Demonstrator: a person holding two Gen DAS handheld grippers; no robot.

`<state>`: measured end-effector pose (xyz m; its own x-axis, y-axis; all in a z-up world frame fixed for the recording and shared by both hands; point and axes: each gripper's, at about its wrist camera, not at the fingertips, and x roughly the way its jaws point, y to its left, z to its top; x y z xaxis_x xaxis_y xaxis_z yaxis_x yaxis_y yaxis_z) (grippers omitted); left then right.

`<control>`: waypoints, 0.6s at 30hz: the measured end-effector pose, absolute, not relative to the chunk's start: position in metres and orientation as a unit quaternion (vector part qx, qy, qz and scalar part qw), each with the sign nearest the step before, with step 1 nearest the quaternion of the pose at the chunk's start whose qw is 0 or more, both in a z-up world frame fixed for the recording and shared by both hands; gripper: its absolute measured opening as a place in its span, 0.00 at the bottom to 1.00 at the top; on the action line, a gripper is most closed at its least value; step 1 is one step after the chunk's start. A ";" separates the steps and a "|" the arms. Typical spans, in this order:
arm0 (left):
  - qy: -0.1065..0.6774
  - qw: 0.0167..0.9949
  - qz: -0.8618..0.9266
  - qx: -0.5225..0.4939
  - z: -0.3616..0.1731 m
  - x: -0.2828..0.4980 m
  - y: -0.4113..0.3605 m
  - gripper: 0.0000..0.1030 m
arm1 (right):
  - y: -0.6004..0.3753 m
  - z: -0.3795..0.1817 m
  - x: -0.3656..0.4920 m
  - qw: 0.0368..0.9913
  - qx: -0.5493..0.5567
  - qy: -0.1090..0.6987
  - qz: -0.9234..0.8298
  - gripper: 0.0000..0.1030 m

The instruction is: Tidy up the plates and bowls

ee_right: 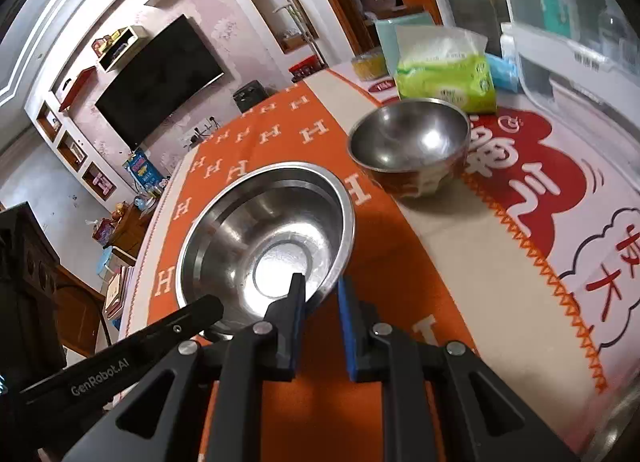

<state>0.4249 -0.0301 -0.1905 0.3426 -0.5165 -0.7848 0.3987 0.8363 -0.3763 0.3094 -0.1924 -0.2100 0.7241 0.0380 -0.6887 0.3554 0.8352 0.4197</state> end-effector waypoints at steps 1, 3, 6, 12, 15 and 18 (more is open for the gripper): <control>0.496 0.820 -0.281 -0.056 -0.185 0.422 -0.029 0.23 | -0.191 -0.205 0.307 0.890 0.269 0.358 -0.089 0.14; 0.483 0.825 -0.290 -0.044 -0.172 0.414 -0.027 0.18 | -0.185 -0.193 0.302 0.899 0.252 0.349 -0.084 0.00; 0.461 0.830 -0.312 -0.036 -0.150 0.398 -0.028 0.17 | -0.173 -0.172 0.294 0.913 0.241 0.327 -0.048 0.00; 0.468 0.830 -0.302 -0.024 -0.136 0.382 -0.023 0.17 | -0.167 -0.147 0.280 0.921 0.218 0.317 -0.060 0.00; 0.478 0.826 -0.297 -0.028 -0.138 0.378 -0.015 0.17 | -0.174 -0.145 0.273 0.918 0.223 0.321 -0.074 0.00; 0.483 0.826 -0.287 -0.032 -0.139 0.376 -0.007 0.17 | -0.180 -0.146 0.268 0.913 0.235 0.324 -0.079 0.00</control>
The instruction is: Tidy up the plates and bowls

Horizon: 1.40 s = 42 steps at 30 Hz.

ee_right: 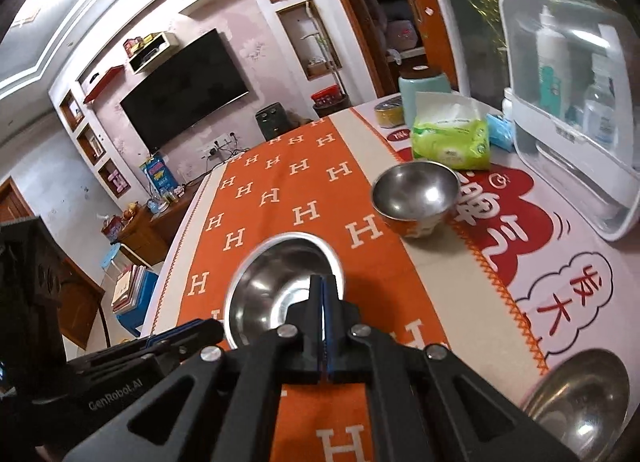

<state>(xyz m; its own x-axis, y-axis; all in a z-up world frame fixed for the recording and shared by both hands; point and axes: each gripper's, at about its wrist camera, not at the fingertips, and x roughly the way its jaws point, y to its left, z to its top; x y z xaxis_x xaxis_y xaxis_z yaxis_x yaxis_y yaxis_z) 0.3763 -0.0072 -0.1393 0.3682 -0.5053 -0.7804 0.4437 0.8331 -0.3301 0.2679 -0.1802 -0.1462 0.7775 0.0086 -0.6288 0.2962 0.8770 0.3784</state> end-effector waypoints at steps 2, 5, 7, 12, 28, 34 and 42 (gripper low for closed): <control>0.483 0.828 -0.282 -0.031 -0.139 0.377 -0.003 0.17 | -0.182 -0.146 0.266 0.911 0.237 0.327 -0.083 0.00; 0.482 0.831 -0.277 -0.031 -0.137 0.380 0.001 0.17 | -0.183 -0.147 0.266 0.909 0.240 0.329 -0.085 0.00; 0.481 0.832 -0.274 -0.033 -0.137 0.382 0.003 0.17 | -0.183 -0.148 0.267 0.908 0.244 0.330 -0.083 0.00; 0.488 0.832 -0.263 -0.032 -0.143 0.389 0.007 0.17 | -0.181 -0.153 0.271 0.907 0.244 0.335 -0.078 0.00; 0.524 0.821 -0.226 -0.033 -0.187 0.423 0.003 0.45 | -0.182 -0.205 0.303 0.877 0.270 0.392 -0.062 0.18; 0.536 0.812 -0.226 -0.043 -0.206 0.433 0.002 0.47 | -0.181 -0.228 0.315 0.866 0.287 0.407 -0.044 0.21; 0.542 0.805 -0.237 -0.039 -0.222 0.436 -0.006 0.33 | -0.174 -0.235 0.326 0.871 0.275 0.405 -0.041 0.19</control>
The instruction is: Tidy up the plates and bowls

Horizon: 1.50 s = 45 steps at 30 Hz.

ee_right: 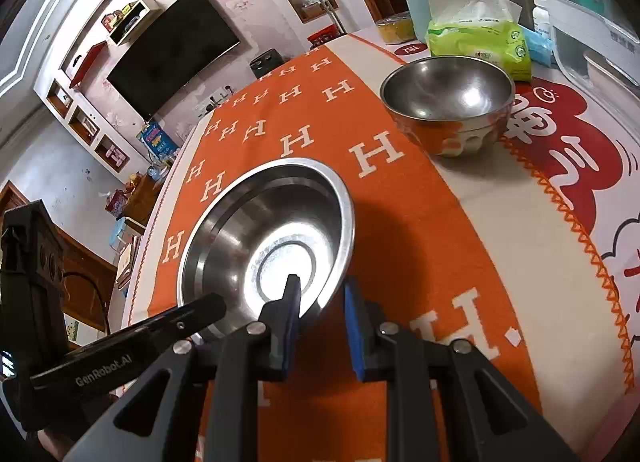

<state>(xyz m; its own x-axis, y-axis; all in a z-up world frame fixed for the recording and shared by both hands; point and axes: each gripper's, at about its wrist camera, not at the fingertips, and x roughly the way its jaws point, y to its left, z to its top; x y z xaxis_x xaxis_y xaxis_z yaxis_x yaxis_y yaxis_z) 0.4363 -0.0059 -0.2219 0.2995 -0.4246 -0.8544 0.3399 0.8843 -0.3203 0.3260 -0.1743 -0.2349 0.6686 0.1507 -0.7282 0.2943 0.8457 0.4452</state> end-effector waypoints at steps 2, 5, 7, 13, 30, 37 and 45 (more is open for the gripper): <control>0.543 0.801 -0.249 -0.042 -0.223 0.436 -0.008 0.24 | -0.172 -0.234 0.326 0.873 0.271 0.403 -0.040 0.18; 0.540 0.803 -0.250 -0.039 -0.222 0.434 -0.008 0.23 | -0.171 -0.234 0.325 0.872 0.267 0.407 -0.045 0.17; 0.541 0.802 -0.249 -0.040 -0.221 0.432 -0.008 0.23 | -0.172 -0.234 0.324 0.871 0.269 0.410 -0.041 0.17; 0.536 0.805 -0.250 -0.038 -0.206 0.418 0.002 0.23 | -0.168 -0.221 0.314 0.875 0.258 0.408 -0.031 0.17; 0.487 0.831 -0.267 -0.022 -0.113 0.322 0.053 0.24 | -0.125 -0.139 0.235 0.900 0.229 0.371 0.008 0.17; 0.464 0.843 -0.272 -0.021 -0.082 0.270 0.074 0.25 | -0.107 -0.111 0.189 0.910 0.217 0.353 0.022 0.17; 0.442 0.854 -0.276 -0.014 -0.056 0.212 0.091 0.25 | -0.091 -0.089 0.135 0.919 0.206 0.333 0.035 0.17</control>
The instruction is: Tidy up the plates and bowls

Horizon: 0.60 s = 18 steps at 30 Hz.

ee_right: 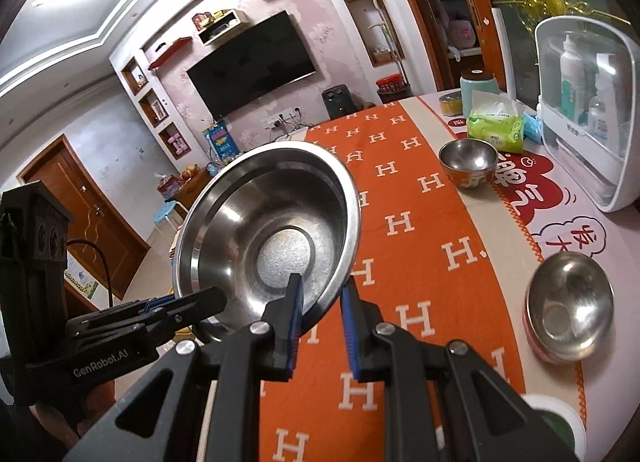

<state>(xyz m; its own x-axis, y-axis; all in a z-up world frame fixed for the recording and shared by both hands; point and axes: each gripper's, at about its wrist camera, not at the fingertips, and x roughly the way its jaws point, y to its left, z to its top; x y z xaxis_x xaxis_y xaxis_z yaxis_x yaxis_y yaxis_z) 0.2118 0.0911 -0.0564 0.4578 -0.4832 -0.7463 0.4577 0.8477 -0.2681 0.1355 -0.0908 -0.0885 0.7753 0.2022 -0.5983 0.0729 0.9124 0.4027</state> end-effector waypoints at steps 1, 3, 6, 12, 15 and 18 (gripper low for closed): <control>0.440 0.855 -0.275 -0.012 -0.054 0.205 0.092 0.25 | -0.089 -0.087 0.129 0.920 0.205 0.332 0.037 0.17; 0.436 0.858 -0.274 -0.008 -0.050 0.188 0.097 0.25 | -0.085 -0.084 0.117 0.921 0.202 0.330 0.040 0.17; 0.433 0.860 -0.271 -0.004 -0.046 0.167 0.104 0.25 | -0.080 -0.082 0.100 0.921 0.201 0.330 0.047 0.17; 0.440 0.858 -0.265 -0.009 -0.051 0.124 0.122 0.26 | -0.067 -0.085 0.066 0.914 0.195 0.349 0.074 0.17; 0.457 0.850 -0.263 -0.019 -0.060 0.108 0.129 0.26 | -0.061 -0.090 0.052 0.908 0.186 0.366 0.083 0.17; 0.475 0.840 -0.263 -0.027 -0.074 0.092 0.135 0.26 | -0.057 -0.100 0.041 0.900 0.179 0.388 0.087 0.17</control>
